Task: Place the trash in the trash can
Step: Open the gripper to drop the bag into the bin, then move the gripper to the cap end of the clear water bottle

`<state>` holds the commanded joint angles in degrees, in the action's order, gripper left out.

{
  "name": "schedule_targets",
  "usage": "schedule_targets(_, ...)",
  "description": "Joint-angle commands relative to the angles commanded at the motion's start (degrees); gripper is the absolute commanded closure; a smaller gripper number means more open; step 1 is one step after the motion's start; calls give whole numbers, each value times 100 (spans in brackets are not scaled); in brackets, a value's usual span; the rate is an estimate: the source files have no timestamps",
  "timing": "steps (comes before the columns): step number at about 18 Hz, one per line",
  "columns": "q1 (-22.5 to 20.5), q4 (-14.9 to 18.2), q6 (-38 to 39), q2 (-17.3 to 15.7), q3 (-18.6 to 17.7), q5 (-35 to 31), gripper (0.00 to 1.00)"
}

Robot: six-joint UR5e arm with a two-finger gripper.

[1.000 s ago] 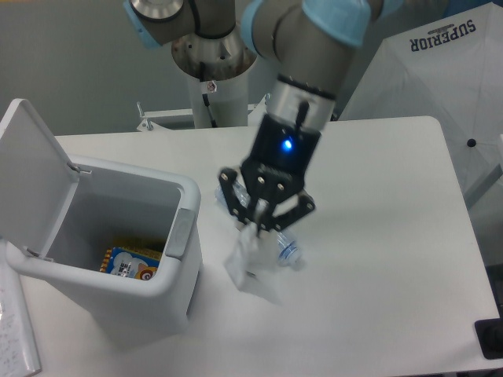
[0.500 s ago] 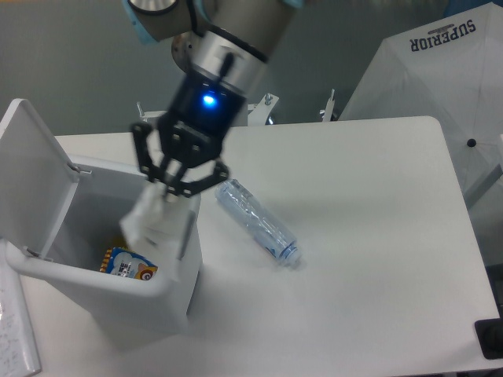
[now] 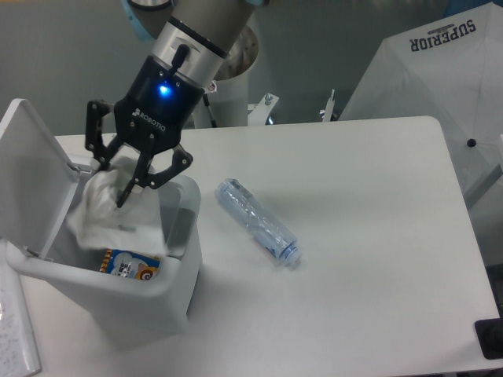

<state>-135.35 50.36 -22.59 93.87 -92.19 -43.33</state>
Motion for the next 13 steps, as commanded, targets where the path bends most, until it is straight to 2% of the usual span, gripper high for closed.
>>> schedule_targets(7,-79,0,18,9,87,-9,0)
schedule_targets(13,-527,0,97,44,272,-9,0)
